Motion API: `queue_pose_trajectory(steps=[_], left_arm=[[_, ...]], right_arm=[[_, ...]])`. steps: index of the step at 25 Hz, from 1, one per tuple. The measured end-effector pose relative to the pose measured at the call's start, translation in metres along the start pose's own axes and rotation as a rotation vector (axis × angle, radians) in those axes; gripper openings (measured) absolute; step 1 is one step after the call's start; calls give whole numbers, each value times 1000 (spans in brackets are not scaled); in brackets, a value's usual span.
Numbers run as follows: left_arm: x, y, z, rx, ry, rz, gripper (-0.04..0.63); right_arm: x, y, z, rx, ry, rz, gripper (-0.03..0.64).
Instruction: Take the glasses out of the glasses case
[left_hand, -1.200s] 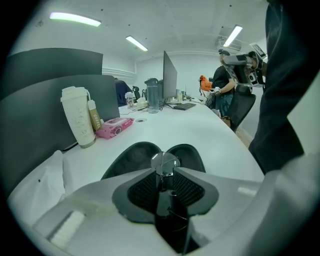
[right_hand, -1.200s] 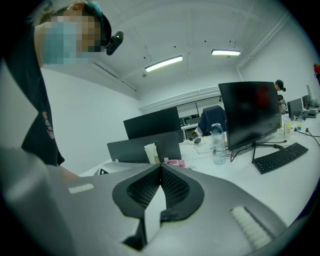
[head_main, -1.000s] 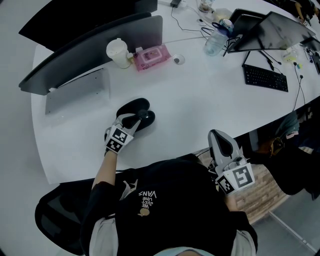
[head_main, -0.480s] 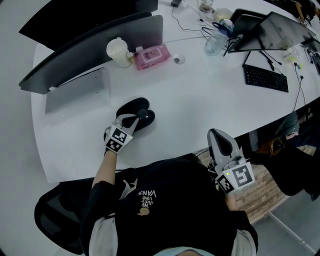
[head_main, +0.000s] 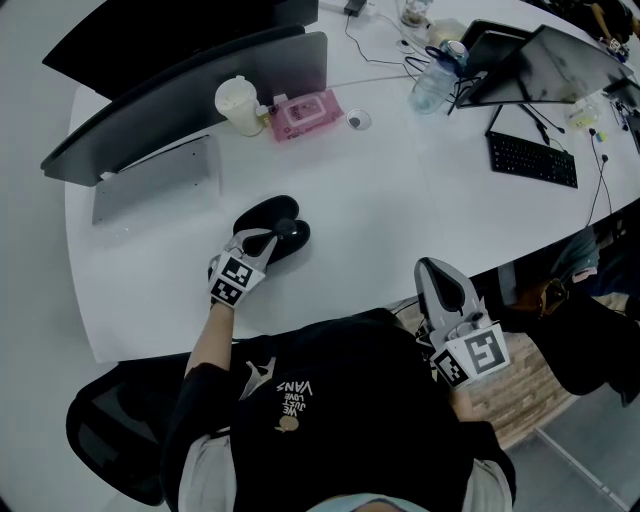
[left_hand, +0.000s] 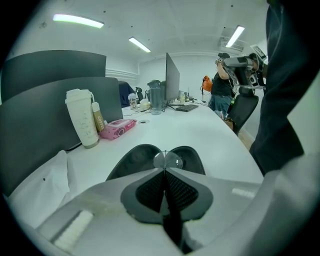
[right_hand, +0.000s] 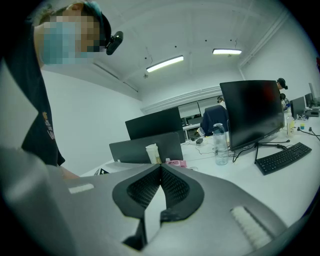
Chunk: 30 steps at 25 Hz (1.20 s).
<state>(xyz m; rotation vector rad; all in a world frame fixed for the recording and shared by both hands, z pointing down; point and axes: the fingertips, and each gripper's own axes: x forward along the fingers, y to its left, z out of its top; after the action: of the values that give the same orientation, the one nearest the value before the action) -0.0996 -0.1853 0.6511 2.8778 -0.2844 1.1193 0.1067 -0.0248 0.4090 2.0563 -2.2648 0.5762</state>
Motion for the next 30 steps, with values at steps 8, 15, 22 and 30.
queue_pose_trajectory(steps=[8, 15, 22, 30], left_arm=[[-12, 2, 8, -7, -19, 41, 8], [-24, 4, 17, -14, -39, 90, 8], [-38, 5, 27, -19, -65, 133, 8], [-53, 6, 33, -32, -82, 181, 8]], right_arm=[[-1, -1, 1, 1, -4, 25, -1], [-1, 1, 2, -2, -7, 59, 0], [-1, 3, 3, -5, -3, 99, -1], [-2, 6, 3, -6, -2, 141, -2]])
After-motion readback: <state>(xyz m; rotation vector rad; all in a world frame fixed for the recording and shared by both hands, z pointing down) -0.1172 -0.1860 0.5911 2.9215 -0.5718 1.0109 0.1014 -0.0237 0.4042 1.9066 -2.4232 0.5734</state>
